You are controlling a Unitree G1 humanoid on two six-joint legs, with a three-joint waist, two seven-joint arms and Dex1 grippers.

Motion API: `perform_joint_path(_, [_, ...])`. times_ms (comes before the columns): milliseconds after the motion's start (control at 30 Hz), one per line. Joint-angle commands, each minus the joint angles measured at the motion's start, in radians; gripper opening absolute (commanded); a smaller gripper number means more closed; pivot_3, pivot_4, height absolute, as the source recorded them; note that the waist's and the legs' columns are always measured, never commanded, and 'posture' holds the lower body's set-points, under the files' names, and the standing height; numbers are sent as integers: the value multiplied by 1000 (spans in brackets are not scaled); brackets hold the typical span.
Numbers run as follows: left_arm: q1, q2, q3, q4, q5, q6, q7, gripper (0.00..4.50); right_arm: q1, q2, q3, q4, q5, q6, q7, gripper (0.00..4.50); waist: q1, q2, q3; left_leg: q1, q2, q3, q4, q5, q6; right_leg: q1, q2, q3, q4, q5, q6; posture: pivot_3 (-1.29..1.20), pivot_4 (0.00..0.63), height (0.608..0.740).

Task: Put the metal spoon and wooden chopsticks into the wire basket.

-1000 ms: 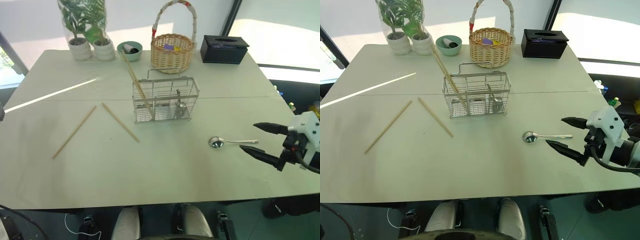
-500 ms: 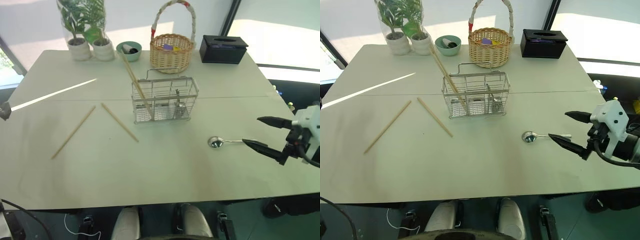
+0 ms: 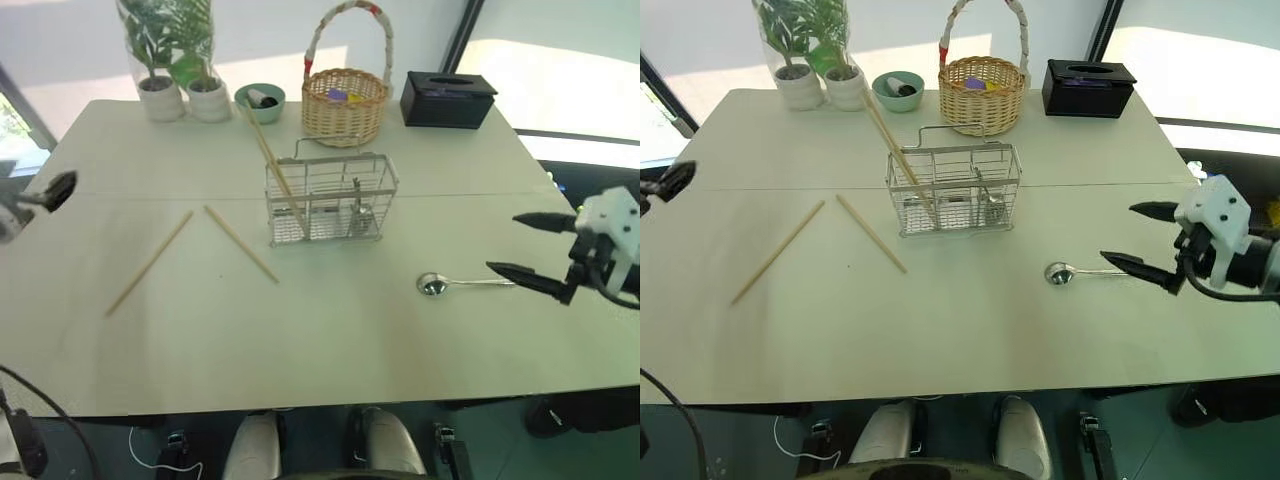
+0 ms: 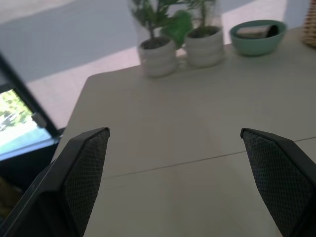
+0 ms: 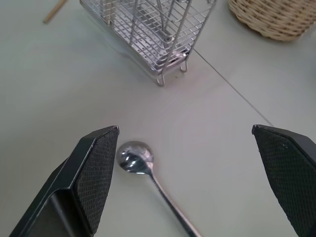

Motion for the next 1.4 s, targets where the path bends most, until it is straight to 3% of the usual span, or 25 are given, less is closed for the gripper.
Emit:
perform_joint_path(33, [-41, 29, -141, -143, -53, -5, -170, 4490, -161, -53, 138, 169, -106, -180, 109, 4500, -2, 3, 1, 1, 0, 1, 0, 0, 0, 0, 0, 0, 0, 0, 0, 0, 150, 717])
perform_joint_path(267, [-266, -35, -433, -206, -82, 36, -376, 4490, -452, -25, 423, 451, -286, -474, 340, 4500, 0, 4, 3, 1, 0, 1, 0, 1, 0, -1, 2, 1, 6, 1, 5, 0, 150, 717])
perform_joint_path(533, [-419, -144, -647, -234, -77, 69, -545, 4490, -629, 76, 584, 708, -410, -598, 454, 4500, -5, 4, 3, 2, 0, 2, 1, 1, -1, 0, 2, 3, 7, 2, 6, 0, 150, 717])
perform_joint_path(733, [-428, -172, -716, -246, -79, 91, -634, 4490, -693, 150, 641, 847, -507, -632, 407, 4500, -8, 5, 3, 3, 0, 2, 1, 1, -1, 0, 2, 3, 8, 1, 6, 0, 150, 717])
perform_joint_path(967, [-475, -245, -760, -138, -63, 215, -606, 4490, -714, 205, 667, 974, -586, -701, 330, 4500, -1, 5, 4, 3, 0, 2, 2, 2, -1, 1, 2, 4, 8, 1, 6, 0, 150, 717])
perform_joint_path(1100, [-513, -314, -757, -84, -71, 288, -569, 4490, -700, 222, 664, 987, -583, -699, 342, 4500, -2, 5, 4, 3, -1, 2, 3, 2, -1, 1, 2, 4, 8, 1, 6, 0, 150, 717])
perform_joint_path(1400, [-475, -302, -814, -148, -51, 290, -625, 4490, -676, 240, 641, 947, -555, -666, 357, 4500, -9, 6, 4, 8, -1, 2, 1, 5, -7, 4, 3, 4, 9, 2, 6, 0, 150, 717])
